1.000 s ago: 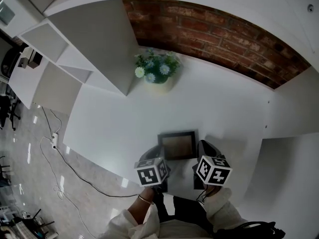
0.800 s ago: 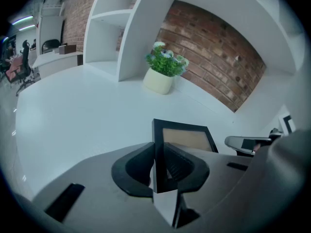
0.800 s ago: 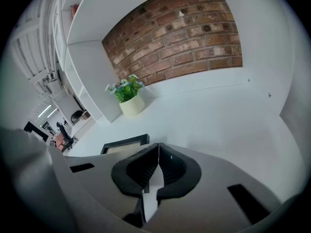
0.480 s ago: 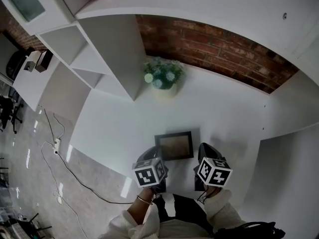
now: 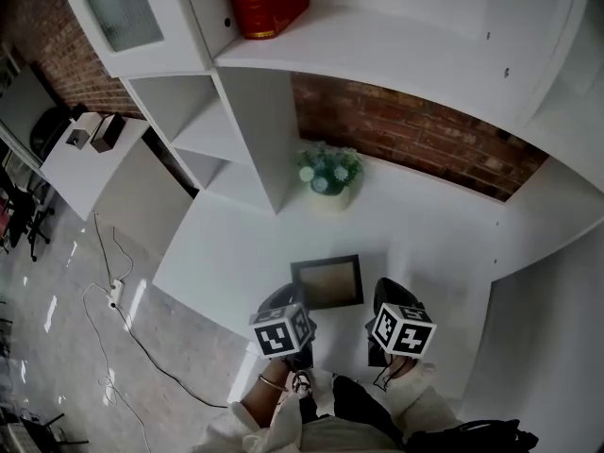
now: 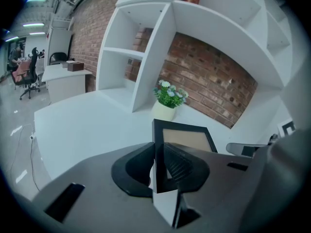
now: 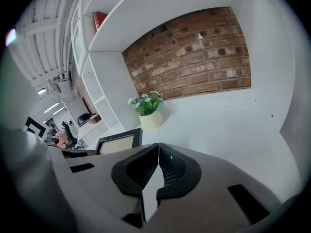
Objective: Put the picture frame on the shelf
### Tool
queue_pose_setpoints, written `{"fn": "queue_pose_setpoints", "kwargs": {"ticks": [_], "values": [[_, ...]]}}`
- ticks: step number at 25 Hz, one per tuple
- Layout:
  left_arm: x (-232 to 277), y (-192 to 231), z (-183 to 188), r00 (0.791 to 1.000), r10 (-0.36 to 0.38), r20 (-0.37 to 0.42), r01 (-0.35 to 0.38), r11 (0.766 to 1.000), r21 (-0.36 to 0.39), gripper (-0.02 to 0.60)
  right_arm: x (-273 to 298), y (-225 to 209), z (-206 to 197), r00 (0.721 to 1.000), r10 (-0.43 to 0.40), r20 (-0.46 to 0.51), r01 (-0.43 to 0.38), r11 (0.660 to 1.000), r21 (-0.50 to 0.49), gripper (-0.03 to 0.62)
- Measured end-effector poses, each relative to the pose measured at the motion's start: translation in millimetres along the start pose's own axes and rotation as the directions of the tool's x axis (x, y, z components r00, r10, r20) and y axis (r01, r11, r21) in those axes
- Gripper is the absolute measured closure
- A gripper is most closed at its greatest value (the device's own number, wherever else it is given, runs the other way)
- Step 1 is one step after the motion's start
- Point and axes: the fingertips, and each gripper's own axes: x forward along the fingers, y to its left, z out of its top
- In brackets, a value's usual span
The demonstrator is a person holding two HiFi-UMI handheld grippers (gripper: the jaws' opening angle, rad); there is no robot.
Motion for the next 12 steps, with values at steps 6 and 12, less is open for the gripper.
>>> {"fn": "queue_pose_setpoints", "kwargs": {"ticks": [6, 12], "values": [[-23, 1, 30, 0.997, -0.023, 0.076, 0.020, 0.999, 0.034, 0.514, -17, 25, 19, 0.998, 0.012, 0.059, -0.011, 1.000, -0.020, 0.569], [-43, -1, 56, 0.988, -0.055, 0.142, 0.044, 0.996, 0.075, 0.514, -30, 42, 35, 0.993, 0.019, 0.117, -0.014, 0.999, -0.043, 0.569]]}}
